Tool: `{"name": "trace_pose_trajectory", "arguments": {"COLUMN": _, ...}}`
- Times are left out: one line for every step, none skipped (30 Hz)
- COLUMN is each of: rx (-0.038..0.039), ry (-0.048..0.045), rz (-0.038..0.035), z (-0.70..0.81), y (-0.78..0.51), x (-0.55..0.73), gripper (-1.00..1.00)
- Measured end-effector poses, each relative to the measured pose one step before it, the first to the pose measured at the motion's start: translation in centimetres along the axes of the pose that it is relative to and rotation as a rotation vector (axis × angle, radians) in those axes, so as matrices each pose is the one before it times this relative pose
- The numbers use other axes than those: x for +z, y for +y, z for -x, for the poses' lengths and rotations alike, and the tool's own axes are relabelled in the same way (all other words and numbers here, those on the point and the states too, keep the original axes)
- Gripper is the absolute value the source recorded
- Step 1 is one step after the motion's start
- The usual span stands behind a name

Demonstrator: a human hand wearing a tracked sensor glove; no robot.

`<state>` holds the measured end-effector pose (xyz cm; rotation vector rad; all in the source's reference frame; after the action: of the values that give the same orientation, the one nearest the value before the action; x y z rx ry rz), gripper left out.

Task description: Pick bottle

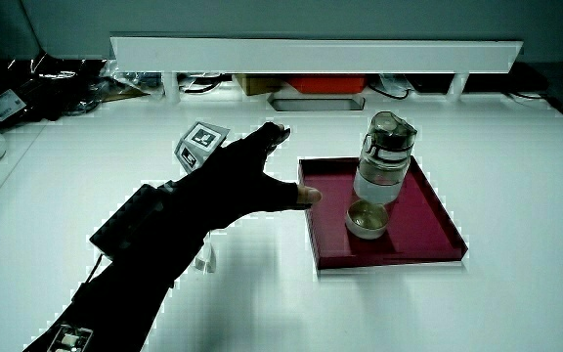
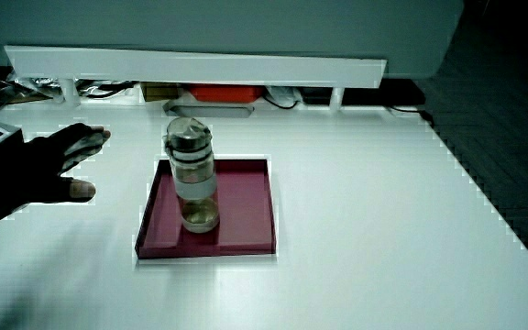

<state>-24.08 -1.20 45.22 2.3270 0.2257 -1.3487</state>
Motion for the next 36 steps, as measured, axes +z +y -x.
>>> {"name": "trace_pose_trajectory", "arguments": {"rx": 0.0017, "ry": -0.01068, "rz": 0.01025, "z": -0.119, "y": 0.139, "x": -0.253, "gripper": 0.0}}
{"name": "trace_pose_trajectory", "arguments": {"rx": 0.00365, "ry": -0.00777, "rz": -0.00523, "z": 0.046, "y": 0.165, "x": -0.279, "gripper": 0.0}}
{"name": "trace_pose_trajectory", "arguments": {"rx": 0.01579, "ry": 0.02187, "rz": 0.00842, "z": -0.02, "y": 0.205, "x": -0.25, "gripper": 0.0}}
{"name": "trace_pose_trajectory", "arguments": {"rx": 0.00121, "ry": -0.00263, "rz": 0.00045, "z": -0.098, "y": 0.186, "x": -0.277, "gripper": 0.0}}
{"name": "trace_pose_trajectory", "arguments": {"rx": 0.01161, "ry": -0.00375, "rz": 0.00423, "z": 0.008, "y": 0.17, "x": -0.235, "gripper": 0.0}}
{"name": "trace_pose_trajectory", "arguments": {"rx": -0.00199, "ry": -0.0169, "rz": -0.0034, "z": -0.098, "y": 0.16, "x": -0.285, "gripper": 0.0}}
{"name": "trace_pose_trajectory", "arguments": {"rx": 0.0065, "ry": 0.00021, "rz": 0.01062, "z": -0.089, "y": 0.181, "x": -0.273, "gripper": 0.0}}
{"name": "trace_pose_trajectory", "arguments": {"rx": 0.04296, "ry": -0.00109, "rz": 0.00234, "z": -0.298, "y": 0.08, "x": -0.254, "gripper": 0.0}}
{"name": "trace_pose_trajectory", "arguments": {"rx": -0.0099, "ry": 0.00576, "rz": 0.00244, "z": 0.003, "y": 0.26, "x": -0.255, "gripper": 0.0}}
{"name": "trace_pose_trajectory", "arguments": {"rx": 0.00402, "ry": -0.01521, "rz": 0.00554, "z": -0.029, "y": 0.214, "x": -0.297, "gripper": 0.0}}
{"name": "trace_pose_trajectory", "arguments": {"rx": 0.00015, "ry": 0.00045, "rz": -0.00072, "z": -0.033, "y": 0.215, "x": -0.251, "gripper": 0.0}}
{"name": "trace_pose_trajectory", "arguments": {"rx": 0.01366, "ry": -0.00885, "rz": 0.00541, "z": -0.02, "y": 0.217, "x": -0.255, "gripper": 0.0}}
{"name": "trace_pose_trajectory", "arguments": {"rx": -0.00958, "ry": -0.02513, "rz": -0.00036, "z": -0.166, "y": 0.188, "x": -0.295, "gripper": 0.0}}
{"name": "trace_pose_trajectory", "arguments": {"rx": 0.01288, "ry": 0.01385, "rz": -0.0017, "z": 0.18, "y": 0.231, "x": -0.241, "gripper": 0.0}}
{"name": "trace_pose_trajectory", "arguments": {"rx": -0.0167, "ry": -0.02705, "rz": 0.00428, "z": -0.097, "y": 0.214, "x": -0.345, "gripper": 0.0}}
{"name": "trace_pose_trajectory", "arguments": {"rx": -0.01219, "ry": -0.01002, "rz": 0.00504, "z": 0.26, "y": 0.277, "x": -0.35, "gripper": 0.0}}
{"name": "trace_pose_trajectory", "arguments": {"rx": 0.00342, "ry": -0.01189, "rz": -0.00177, "z": 0.214, "y": 0.214, "x": -0.406, "gripper": 0.0}}
{"name": "trace_pose_trajectory", "arguments": {"rx": -0.00924, "ry": -0.07203, "rz": 0.01445, "z": 0.12, "y": 0.253, "x": -0.608, "gripper": 0.0}}
{"name": "trace_pose_trajectory", "arguments": {"rx": 0.03149, "ry": 0.07168, "rz": -0.00982, "z": 0.0, "y": 0.173, "x": -0.296, "gripper": 0.0}}
{"name": "trace_pose_trajectory", "arguments": {"rx": -0.01174, "ry": -0.01617, "rz": 0.00726, "z": 0.305, "y": 0.308, "x": -0.466, "gripper": 0.0}}
{"name": "trace_pose_trajectory", "arguments": {"rx": -0.0103, "ry": -0.03665, "rz": 0.01027, "z": 0.201, "y": 0.267, "x": -0.499, "gripper": 0.0}}
{"name": "trace_pose_trajectory", "arguments": {"rx": 0.0356, "ry": 0.04176, "rz": 0.00696, "z": -0.279, "y": 0.031, "x": -0.287, "gripper": 0.0}}
{"name": "trace_pose_trajectory", "arguments": {"rx": -0.01276, "ry": -0.00917, "rz": -0.00082, "z": 0.269, "y": 0.214, "x": -0.338, "gripper": 0.0}}
{"name": "trace_pose_trajectory", "arguments": {"rx": -0.00117, "ry": -0.00889, "rz": -0.00208, "z": 0.024, "y": 0.092, "x": -0.302, "gripper": 0.0}}
{"name": "trace_pose_trajectory", "arguments": {"rx": 0.0139, "ry": -0.00548, "rz": 0.0068, "z": 0.043, "y": 0.127, "x": -0.288, "gripper": 0.0}}
{"name": "trace_pose_trajectory", "arguments": {"rx": 0.0198, "ry": 0.01205, "rz": -0.00374, "z": 0.052, "y": 0.178, "x": -0.23, "gripper": 0.0}}
{"name": "trace_pose_trajectory", "arguments": {"rx": -0.01306, "ry": -0.00677, "rz": -0.00004, "z": 0.073, "y": 0.237, "x": -0.245, "gripper": 0.0}}
{"name": "trace_pose_trajectory", "arguments": {"rx": 0.00394, "ry": -0.00136, "rz": 0.00481, "z": 0.07, "y": 0.154, "x": -0.238, "gripper": 0.0}}
{"name": "trace_pose_trajectory", "arguments": {"rx": -0.00445, "ry": -0.01131, "rz": -0.00037, "z": 0.057, "y": 0.16, "x": -0.25, "gripper": 0.0}}
{"name": "trace_pose_trajectory", "arguments": {"rx": -0.00723, "ry": -0.00486, "rz": 0.00169, "z": 0.042, "y": 0.179, "x": -0.248, "gripper": 0.0}}
{"name": "trace_pose_trajectory", "arguments": {"rx": 0.01739, "ry": 0.01557, "rz": -0.00272, "z": -0.031, "y": 0.069, "x": -0.19, "gripper": 0.0}}
{"name": "trace_pose_trajectory", "arguments": {"rx": -0.0213, "ry": -0.01738, "rz": -0.0111, "z": 0.283, "y": 0.251, "x": -0.3, "gripper": 0.0}}
{"name": "trace_pose_trajectory", "arguments": {"rx": 0.00626, "ry": -0.01102, "rz": 0.00051, "z": 0.029, "y": 0.122, "x": -0.273, "gripper": 0.0}}
{"name": "trace_pose_trajectory", "arguments": {"rx": -0.00511, "ry": -0.00432, "rz": -0.00224, "z": 0.24, "y": 0.22, "x": -0.238, "gripper": 0.0}}
{"name": "trace_pose_trajectory", "arguments": {"rx": -0.00164, "ry": 0.00439, "rz": -0.00057, "z": 0.213, "y": 0.138, "x": -0.197, "gripper": 0.0}}
{"name": "trace_pose_trajectory", "arguments": {"rx": 0.00937, "ry": -0.0017, "rz": 0.00198, "z": 0.111, "y": 0.067, "x": -0.193, "gripper": 0.0}}
